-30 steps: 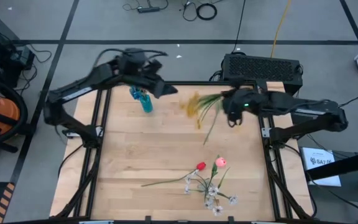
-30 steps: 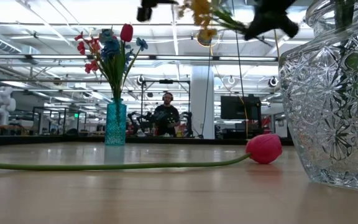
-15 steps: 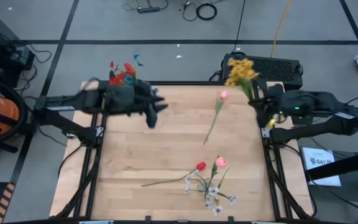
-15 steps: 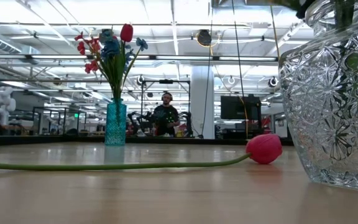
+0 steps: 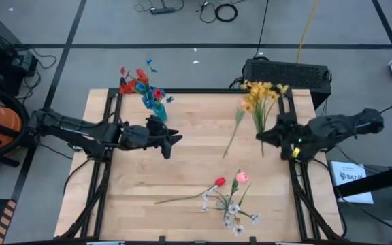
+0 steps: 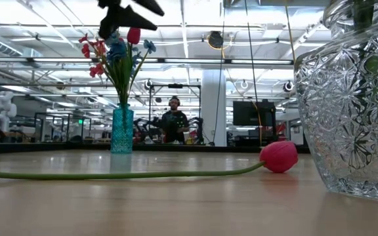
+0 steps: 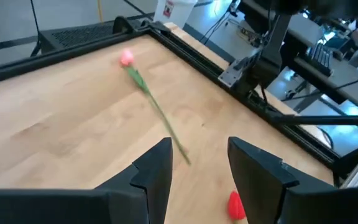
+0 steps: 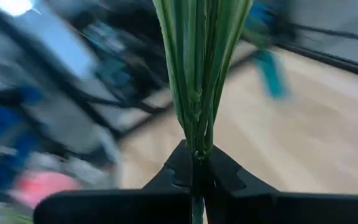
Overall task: Sort flowers into vase by color
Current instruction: Put the yellow flower into the transparent vase
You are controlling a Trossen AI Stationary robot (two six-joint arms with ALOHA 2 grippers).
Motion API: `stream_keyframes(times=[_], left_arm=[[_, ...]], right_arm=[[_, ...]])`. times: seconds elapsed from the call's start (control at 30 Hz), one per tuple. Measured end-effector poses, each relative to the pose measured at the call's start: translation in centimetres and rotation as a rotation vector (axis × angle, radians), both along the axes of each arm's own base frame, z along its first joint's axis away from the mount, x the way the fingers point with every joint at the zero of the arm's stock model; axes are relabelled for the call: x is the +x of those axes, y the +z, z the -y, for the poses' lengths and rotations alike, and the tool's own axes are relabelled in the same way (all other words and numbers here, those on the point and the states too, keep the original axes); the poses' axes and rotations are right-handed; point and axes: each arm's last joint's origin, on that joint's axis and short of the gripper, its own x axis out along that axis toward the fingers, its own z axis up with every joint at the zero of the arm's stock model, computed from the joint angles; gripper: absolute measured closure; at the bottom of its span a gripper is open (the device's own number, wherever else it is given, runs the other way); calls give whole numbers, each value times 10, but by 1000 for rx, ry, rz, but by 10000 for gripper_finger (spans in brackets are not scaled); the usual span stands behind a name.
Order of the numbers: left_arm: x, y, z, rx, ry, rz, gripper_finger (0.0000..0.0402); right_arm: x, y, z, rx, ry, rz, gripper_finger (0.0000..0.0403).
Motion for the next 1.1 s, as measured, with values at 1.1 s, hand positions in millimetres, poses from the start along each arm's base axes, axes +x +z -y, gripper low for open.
stream_keyframes(times=[1.1], left_arm=[[-45,-8,-1,-46,-118,12,240]], right_arm=[[8,-79,-214,-92,-257,198,402]])
